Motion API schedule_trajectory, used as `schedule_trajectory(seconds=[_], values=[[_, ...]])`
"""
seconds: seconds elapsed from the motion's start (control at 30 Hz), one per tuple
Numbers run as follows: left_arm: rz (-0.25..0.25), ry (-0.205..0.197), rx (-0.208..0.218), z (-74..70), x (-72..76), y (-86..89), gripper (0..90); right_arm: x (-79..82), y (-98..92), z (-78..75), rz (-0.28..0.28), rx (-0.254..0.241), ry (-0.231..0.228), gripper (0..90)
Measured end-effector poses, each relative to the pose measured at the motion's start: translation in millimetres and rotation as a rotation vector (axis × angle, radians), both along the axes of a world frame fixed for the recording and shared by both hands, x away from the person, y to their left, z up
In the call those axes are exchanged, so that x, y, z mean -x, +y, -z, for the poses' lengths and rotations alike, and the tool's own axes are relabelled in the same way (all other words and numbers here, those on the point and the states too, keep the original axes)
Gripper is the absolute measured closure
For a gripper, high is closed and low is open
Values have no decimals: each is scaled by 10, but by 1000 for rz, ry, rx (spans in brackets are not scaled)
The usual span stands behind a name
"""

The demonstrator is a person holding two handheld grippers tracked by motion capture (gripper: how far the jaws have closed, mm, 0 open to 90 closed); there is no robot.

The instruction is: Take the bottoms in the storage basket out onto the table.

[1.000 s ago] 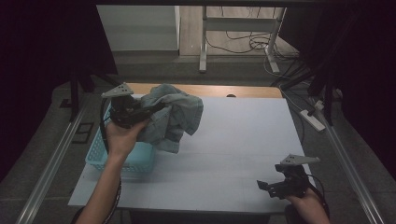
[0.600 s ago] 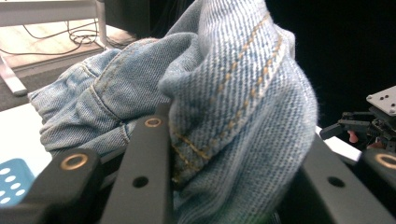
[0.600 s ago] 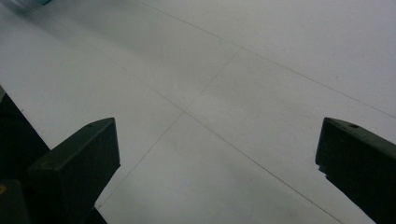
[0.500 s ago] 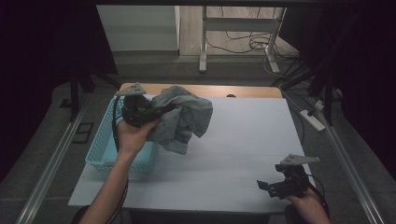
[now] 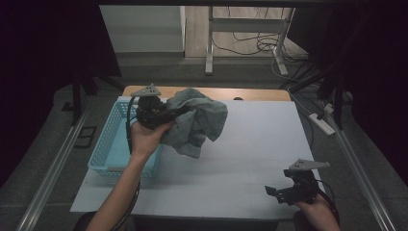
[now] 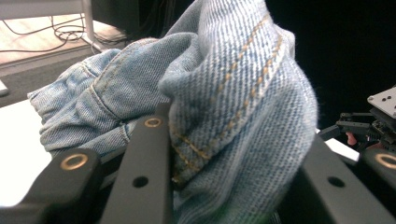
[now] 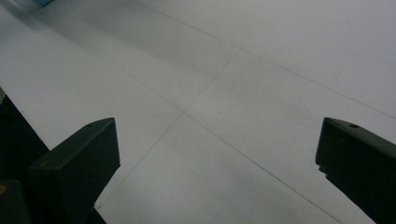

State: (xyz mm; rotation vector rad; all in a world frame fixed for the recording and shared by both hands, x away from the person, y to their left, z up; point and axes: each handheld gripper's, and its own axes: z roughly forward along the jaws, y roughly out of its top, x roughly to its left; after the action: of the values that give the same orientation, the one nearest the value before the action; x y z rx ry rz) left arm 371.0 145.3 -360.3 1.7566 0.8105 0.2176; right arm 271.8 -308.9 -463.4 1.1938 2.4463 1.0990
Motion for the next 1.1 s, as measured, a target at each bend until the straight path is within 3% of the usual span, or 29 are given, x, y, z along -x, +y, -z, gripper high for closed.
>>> schedule_trajectory(seconds=[1.1], values=[[57, 73, -8, 468, -376, -619, 691, 1, -3, 1, -1, 1, 1, 0]])
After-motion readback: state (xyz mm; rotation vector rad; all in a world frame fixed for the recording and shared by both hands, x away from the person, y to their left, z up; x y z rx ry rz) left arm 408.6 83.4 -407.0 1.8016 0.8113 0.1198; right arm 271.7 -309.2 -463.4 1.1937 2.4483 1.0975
